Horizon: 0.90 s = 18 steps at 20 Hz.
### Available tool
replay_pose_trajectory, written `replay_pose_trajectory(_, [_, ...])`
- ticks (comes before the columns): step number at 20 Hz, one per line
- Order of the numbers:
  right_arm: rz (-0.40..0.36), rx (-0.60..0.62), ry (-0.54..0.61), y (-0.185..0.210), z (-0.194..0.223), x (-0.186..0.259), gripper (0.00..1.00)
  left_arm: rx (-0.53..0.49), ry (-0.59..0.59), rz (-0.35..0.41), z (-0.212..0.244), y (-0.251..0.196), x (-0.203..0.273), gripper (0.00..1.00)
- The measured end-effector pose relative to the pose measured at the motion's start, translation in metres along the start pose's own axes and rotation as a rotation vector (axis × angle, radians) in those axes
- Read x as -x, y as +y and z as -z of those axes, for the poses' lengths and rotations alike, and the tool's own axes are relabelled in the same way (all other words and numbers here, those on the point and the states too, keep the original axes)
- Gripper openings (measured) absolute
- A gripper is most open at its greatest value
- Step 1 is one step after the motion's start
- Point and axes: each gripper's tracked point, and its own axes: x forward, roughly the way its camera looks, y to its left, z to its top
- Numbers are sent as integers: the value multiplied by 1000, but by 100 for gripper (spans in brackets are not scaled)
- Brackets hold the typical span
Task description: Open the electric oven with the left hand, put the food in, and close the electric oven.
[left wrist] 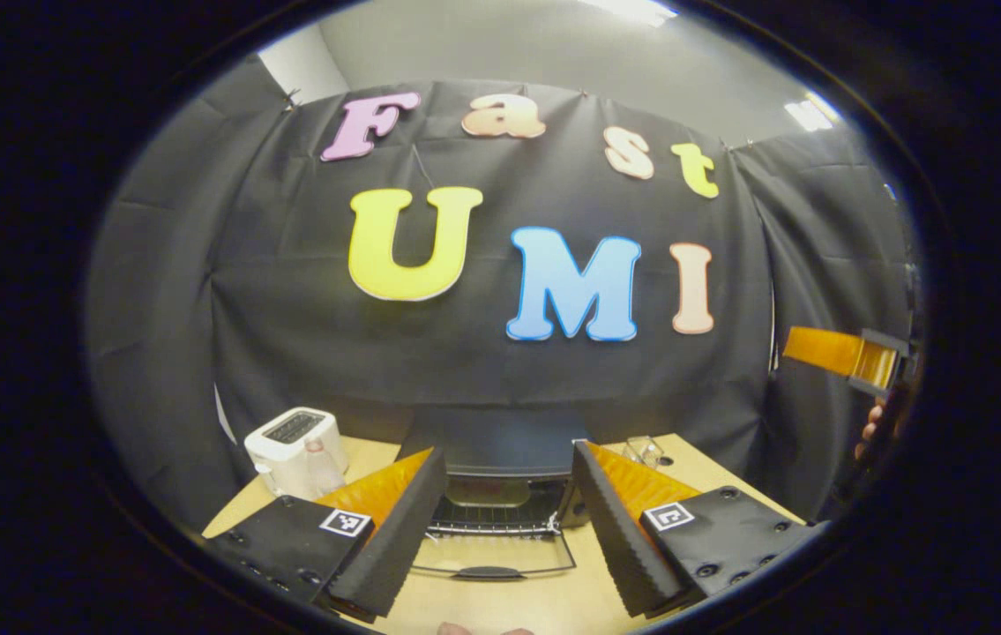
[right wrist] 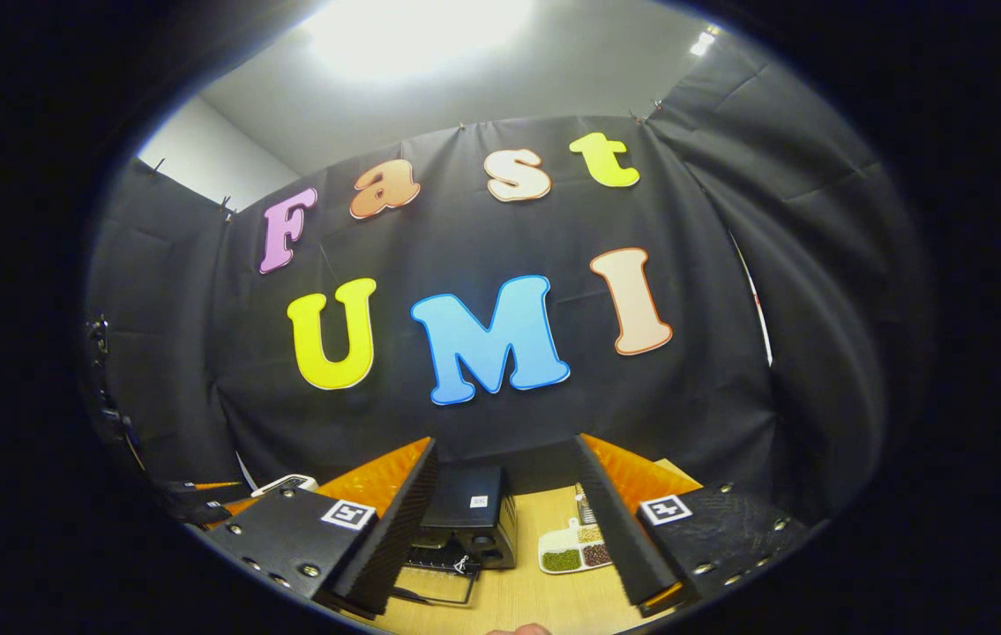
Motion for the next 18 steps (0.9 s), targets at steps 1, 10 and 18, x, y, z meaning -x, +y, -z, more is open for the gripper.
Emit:
replay_pose_trajectory(1, [0, -6, -1, -2, -2, -2, 98, 6, 40, -9, 13, 2, -5, 93])
replay_pose_trajectory(10, [38, -9, 38, -32, 9, 3, 98, -20, 511, -30, 165, 13, -46, 100])
replay_pose_trajectory(18, [109, -24, 99, -62, 25, -2, 98, 0, 819, -3, 252, 16, -51, 97])
